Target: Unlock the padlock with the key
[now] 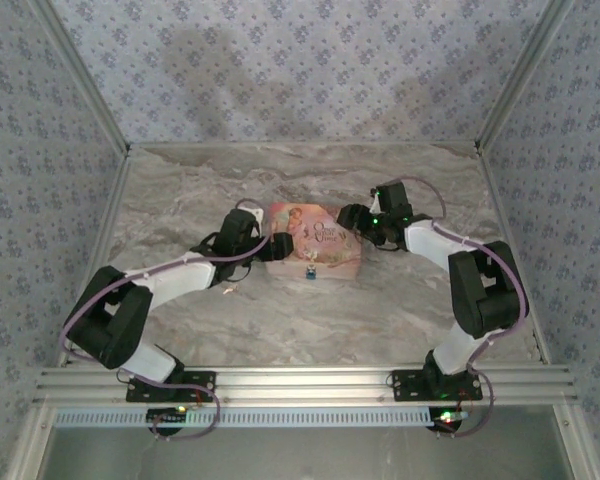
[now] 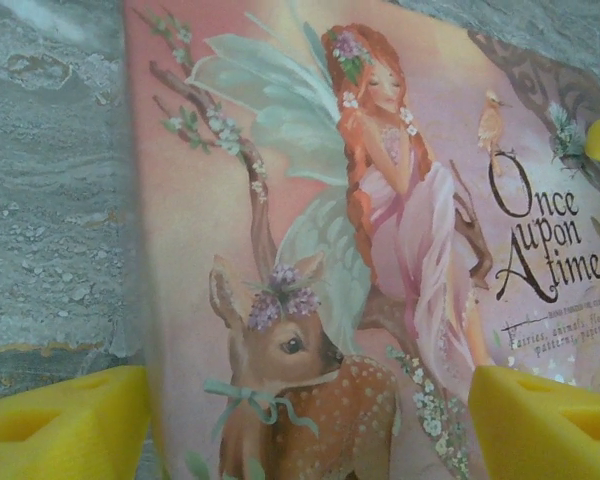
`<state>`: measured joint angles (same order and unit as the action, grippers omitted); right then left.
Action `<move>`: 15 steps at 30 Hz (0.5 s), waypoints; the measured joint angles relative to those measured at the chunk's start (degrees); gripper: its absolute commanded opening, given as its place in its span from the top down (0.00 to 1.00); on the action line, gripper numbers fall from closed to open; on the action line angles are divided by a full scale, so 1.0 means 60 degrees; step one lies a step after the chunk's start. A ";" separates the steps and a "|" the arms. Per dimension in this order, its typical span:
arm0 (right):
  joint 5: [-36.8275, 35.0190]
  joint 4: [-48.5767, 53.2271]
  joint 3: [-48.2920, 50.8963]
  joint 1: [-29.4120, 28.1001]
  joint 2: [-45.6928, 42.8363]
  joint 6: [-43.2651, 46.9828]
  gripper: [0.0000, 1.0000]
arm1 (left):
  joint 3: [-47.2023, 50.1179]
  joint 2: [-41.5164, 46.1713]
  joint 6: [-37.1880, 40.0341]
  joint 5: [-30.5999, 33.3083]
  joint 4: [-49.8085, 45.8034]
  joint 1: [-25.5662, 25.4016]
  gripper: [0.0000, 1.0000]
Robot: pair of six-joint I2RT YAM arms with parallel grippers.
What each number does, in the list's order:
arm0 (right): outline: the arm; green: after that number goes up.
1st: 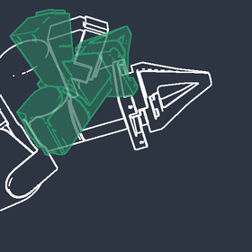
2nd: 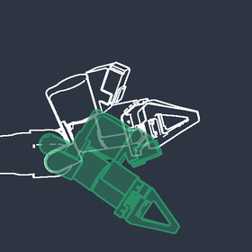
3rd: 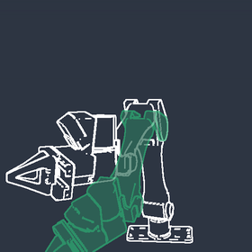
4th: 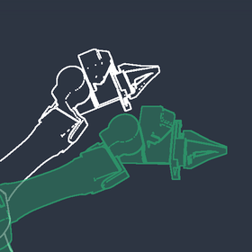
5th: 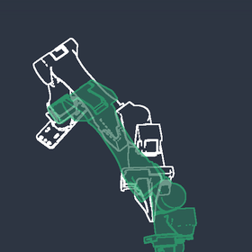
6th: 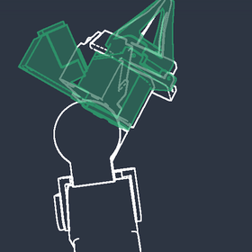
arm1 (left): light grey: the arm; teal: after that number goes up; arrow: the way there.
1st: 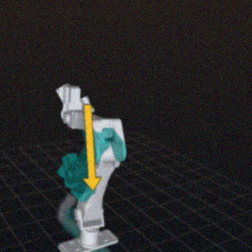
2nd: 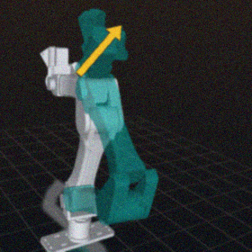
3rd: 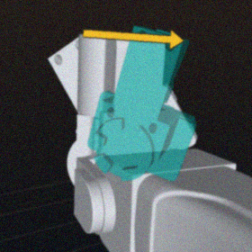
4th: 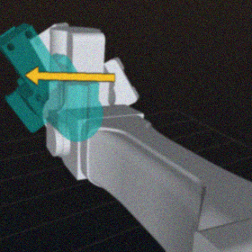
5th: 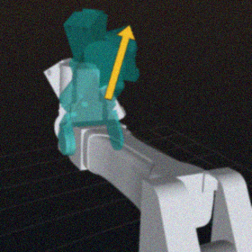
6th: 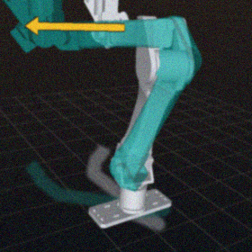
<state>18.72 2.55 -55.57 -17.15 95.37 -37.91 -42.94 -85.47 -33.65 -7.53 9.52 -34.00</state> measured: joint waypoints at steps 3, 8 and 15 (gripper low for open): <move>0.0004 0.0379 -0.0124 0.0022 -0.0018 0.0299 0.21 | 0.0219 0.0474 -0.0113 0.0310 -0.0098 0.0004 0.11; -0.0302 0.1308 -0.0233 0.0189 -0.0459 0.0794 0.20 | 0.0452 0.1756 -0.0204 0.1038 -0.0783 0.0055 0.11; -0.1002 0.2390 -0.0310 0.0200 -0.1967 0.1421 0.24 | 0.0448 0.3672 -0.0812 0.2193 -0.3330 0.0226 0.24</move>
<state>12.71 16.88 -57.43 -15.94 83.57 -29.39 -40.25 -63.44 -38.52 5.63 -10.46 -32.64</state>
